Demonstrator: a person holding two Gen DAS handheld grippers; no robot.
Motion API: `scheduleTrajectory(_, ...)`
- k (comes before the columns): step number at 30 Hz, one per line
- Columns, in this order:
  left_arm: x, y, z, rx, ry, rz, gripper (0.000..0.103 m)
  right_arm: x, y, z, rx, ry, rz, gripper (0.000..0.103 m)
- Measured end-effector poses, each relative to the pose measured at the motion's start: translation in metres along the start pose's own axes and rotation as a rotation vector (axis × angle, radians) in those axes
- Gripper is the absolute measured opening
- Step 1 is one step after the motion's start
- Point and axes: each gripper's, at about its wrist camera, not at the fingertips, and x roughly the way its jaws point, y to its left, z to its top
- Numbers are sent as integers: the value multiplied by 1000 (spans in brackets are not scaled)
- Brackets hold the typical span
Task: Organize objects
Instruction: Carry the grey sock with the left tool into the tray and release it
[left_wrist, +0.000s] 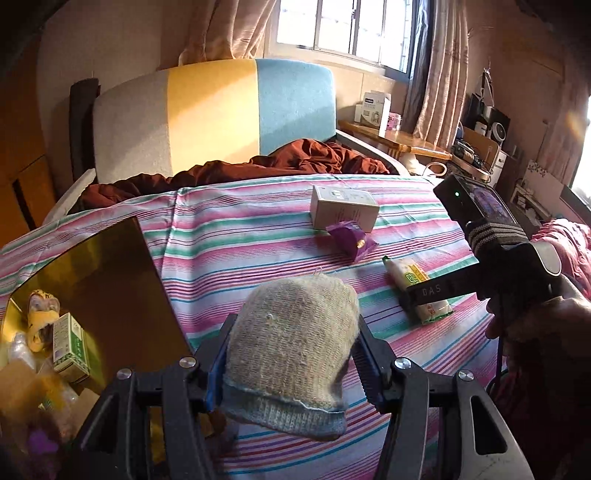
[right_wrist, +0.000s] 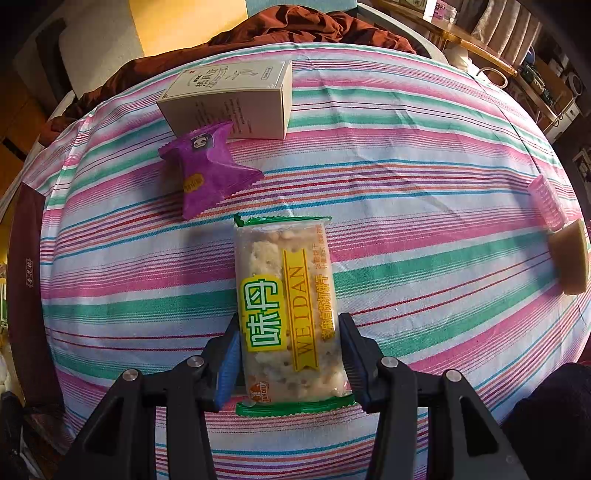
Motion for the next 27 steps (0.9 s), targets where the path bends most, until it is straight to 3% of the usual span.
scheduleTrajectory(14, -28, 63, -4, -135, -14, 49, 59, -1, -6, -1, -10, -3, -14, 51)
scheduleTrajectory(19, -39, 116, -7, -279, -14, 65, 59, -2, -10, 0, -17, -4, -21, 50)
scheduleTrajectory(27, -55, 233, -19, -573, -13, 134, 59, -2, -20, 4, -28, -5, -33, 51)
